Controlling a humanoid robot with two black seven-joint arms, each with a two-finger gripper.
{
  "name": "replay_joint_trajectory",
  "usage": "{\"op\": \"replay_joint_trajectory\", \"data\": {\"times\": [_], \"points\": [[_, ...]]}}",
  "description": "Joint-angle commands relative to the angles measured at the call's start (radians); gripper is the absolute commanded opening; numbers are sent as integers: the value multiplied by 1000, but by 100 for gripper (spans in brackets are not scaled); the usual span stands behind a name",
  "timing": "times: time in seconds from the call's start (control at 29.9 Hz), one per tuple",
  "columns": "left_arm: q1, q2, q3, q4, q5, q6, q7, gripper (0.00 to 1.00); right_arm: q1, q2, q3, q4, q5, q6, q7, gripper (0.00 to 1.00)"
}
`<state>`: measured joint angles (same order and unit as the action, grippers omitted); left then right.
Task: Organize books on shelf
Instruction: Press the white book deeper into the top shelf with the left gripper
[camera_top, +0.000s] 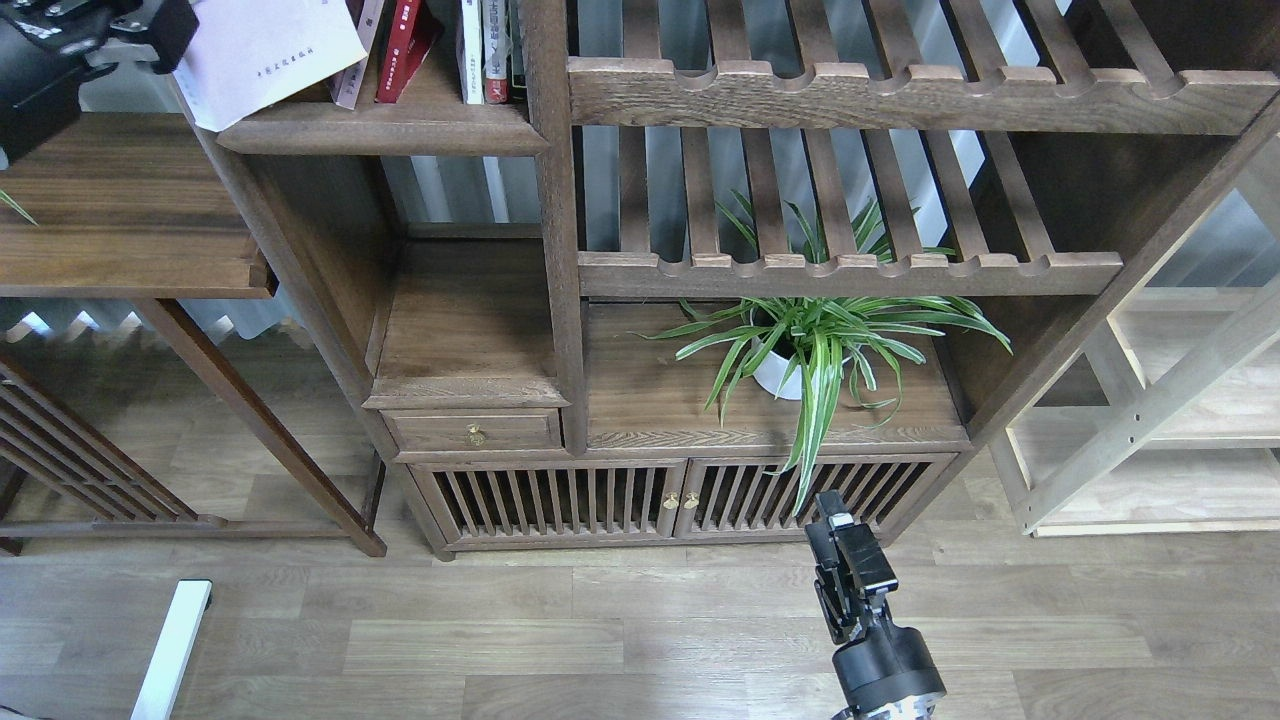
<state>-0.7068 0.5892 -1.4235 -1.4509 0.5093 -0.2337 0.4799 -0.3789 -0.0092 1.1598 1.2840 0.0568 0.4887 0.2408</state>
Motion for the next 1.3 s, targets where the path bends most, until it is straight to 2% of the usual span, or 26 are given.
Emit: {"op": "replay_joint_trajectory", "data": {"times": [0.0, 0.2, 0.84, 1.04, 1.27], "points": [[4, 6, -11, 1, 0, -7, 0, 2, 0, -2, 0, 0, 0, 0, 0, 66], [6, 3, -11, 4, 0, 1, -12, 1, -2, -2, -2, 0, 0, 0, 0, 66], [12, 9, -49, 21, 2, -1, -10, 2, -11, -8, -2, 6, -2, 0, 0, 66], [15, -3, -38, 44, 2, 20, -12, 2, -11, -8, -2, 9, -2, 0, 0, 66], [15, -6, -9, 49, 2, 100, -12, 2, -11, -8, -2, 12, -2, 0, 0, 66]]}}
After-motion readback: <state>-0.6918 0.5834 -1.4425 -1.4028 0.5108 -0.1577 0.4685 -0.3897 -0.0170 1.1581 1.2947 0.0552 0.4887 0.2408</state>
